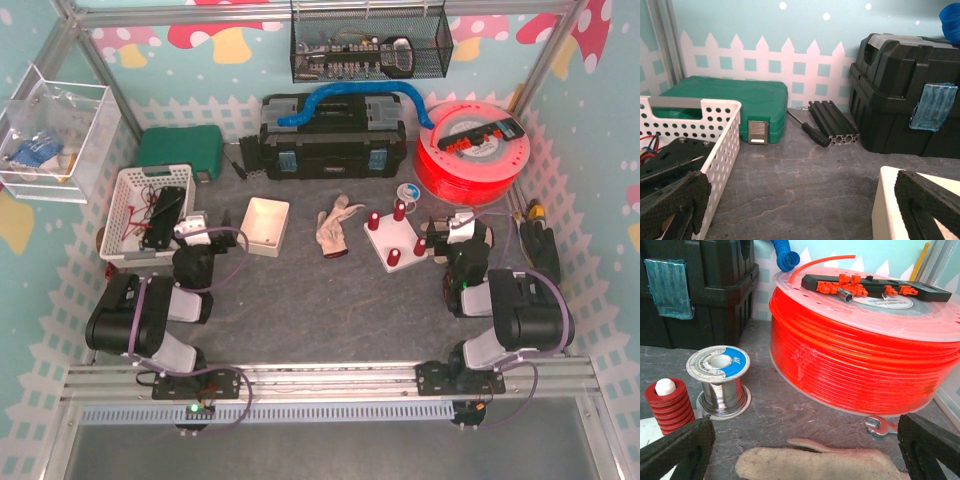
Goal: Install the large spring
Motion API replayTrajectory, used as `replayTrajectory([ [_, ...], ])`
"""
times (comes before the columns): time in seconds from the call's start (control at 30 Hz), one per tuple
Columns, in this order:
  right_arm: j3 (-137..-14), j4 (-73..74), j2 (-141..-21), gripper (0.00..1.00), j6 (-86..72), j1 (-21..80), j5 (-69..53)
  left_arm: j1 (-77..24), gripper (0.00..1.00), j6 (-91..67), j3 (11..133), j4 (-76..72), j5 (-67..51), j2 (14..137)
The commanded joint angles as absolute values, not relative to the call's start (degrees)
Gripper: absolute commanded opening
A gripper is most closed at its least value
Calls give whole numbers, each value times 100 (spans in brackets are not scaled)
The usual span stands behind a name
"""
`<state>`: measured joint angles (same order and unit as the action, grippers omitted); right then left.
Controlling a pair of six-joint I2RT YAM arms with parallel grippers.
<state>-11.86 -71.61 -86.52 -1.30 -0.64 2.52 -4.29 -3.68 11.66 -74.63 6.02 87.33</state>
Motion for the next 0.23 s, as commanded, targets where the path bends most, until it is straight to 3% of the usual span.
replayTrajectory([
  [0.0,-1206,-7391,-8668,99,-67,-35,312,-392,99,-448,1265,-7431,656,8770],
  [0.2,-1204,-7390,-8665,99,-76,-37,308,-384,99,-457,1260,-7427,629,8760],
])
